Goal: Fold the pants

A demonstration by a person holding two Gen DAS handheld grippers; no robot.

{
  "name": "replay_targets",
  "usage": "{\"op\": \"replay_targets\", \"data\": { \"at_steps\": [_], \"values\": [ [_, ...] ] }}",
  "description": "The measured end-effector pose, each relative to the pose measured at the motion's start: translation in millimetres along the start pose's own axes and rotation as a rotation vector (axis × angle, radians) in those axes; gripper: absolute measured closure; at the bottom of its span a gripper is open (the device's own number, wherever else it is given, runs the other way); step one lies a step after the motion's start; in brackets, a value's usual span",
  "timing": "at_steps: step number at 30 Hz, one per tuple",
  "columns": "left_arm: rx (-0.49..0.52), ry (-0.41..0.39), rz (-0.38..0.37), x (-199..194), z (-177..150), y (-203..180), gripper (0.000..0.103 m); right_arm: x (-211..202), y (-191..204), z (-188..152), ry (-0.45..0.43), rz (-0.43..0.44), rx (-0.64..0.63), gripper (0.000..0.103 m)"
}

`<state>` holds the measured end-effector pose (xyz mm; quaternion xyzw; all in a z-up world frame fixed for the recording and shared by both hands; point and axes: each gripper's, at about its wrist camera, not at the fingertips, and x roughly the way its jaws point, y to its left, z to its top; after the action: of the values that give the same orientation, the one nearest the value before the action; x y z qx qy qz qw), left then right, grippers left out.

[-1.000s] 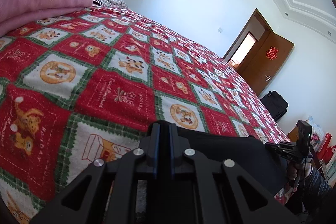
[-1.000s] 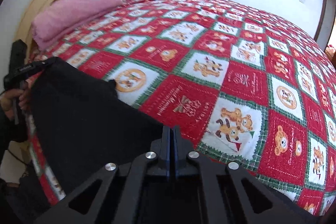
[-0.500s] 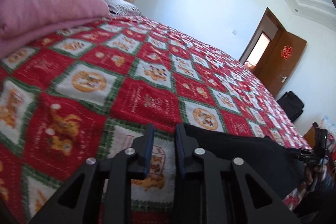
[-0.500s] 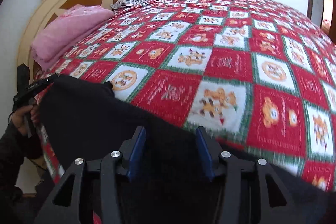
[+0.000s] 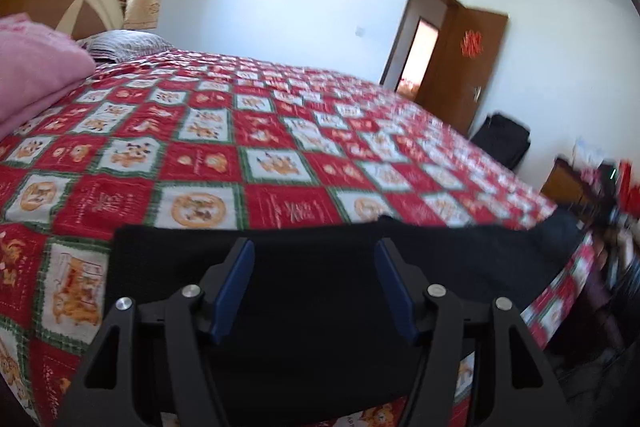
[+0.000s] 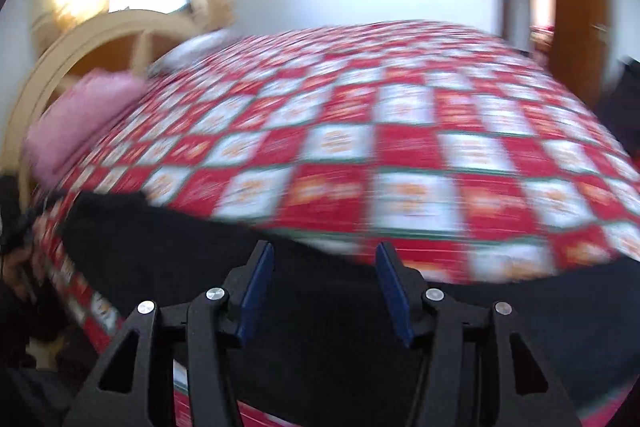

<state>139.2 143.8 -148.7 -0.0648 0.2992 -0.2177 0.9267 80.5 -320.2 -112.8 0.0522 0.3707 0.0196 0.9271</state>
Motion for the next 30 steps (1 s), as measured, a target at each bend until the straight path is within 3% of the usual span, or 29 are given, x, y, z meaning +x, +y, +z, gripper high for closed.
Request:
{"op": "replay_targets", "data": {
  "at_steps": [5, 7, 10, 14, 15, 16, 17, 19, 24, 26, 27, 28, 30],
  "values": [
    [-0.013, 0.048, 0.075, 16.4, -13.5, 12.0, 0.038, -53.9, -129.8, 1.4, -0.036, -0.253, 0.28, 0.048],
    [-0.057, 0.047, 0.079, 12.1, -18.7, 19.8, 0.038, -65.7, -177.5, -4.4, -0.024, -0.297, 0.411, 0.048],
    [-0.102, 0.038, 0.079, 8.0, -22.6, 30.3, 0.038, -70.1, -218.7, -15.2, 0.004, -0.252, 0.527, 0.048],
    [-0.104, 0.03, 0.08, 9.2, -26.0, 31.1, 0.038, -53.5, -233.9, -22.6, 0.054, -0.097, 0.604, 0.048],
    [-0.099, 0.03, 0.085, 9.5, -26.5, 30.1, 0.038, -48.6, -234.2, -24.2, 0.069, -0.062, 0.614, 0.056],
    [-0.094, 0.029, 0.088, 9.6, -26.9, 29.1, 0.037, -45.9, -232.1, -26.1, 0.078, -0.043, 0.607, 0.078],
    [-0.093, 0.028, 0.088, 9.6, -27.0, 29.2, 0.037, -46.3, -225.2, -25.9, 0.077, -0.062, 0.586, 0.088],
    [-0.095, 0.025, 0.085, 9.4, -27.2, 30.3, 0.037, -49.6, -211.5, -20.3, 0.051, -0.102, 0.531, 0.096],
    [-0.101, 0.008, 0.077, 8.4, -29.2, 32.4, 0.037, -84.0, -194.1, -7.3, -0.107, -0.172, 0.478, 0.096],
    [-0.094, 0.001, 0.08, 8.2, -30.6, 31.5, 0.037, -78.9, -196.5, -7.4, -0.078, -0.223, 0.475, 0.096],
    [-0.091, 0.0, 0.08, 8.1, -30.8, 31.3, 0.037, -70.1, -200.2, -7.8, -0.043, -0.23, 0.473, 0.091],
    [-0.089, 0.0, 0.079, 7.4, -31.2, 31.4, 0.037, -58.5, -206.0, -10.6, 0.01, -0.244, 0.468, 0.071],
    [-0.089, 0.001, 0.075, 5.7, -31.9, 32.2, 0.037, -49.5, -213.5, -18.5, 0.058, -0.341, 0.453, 0.053]
  ]
}}
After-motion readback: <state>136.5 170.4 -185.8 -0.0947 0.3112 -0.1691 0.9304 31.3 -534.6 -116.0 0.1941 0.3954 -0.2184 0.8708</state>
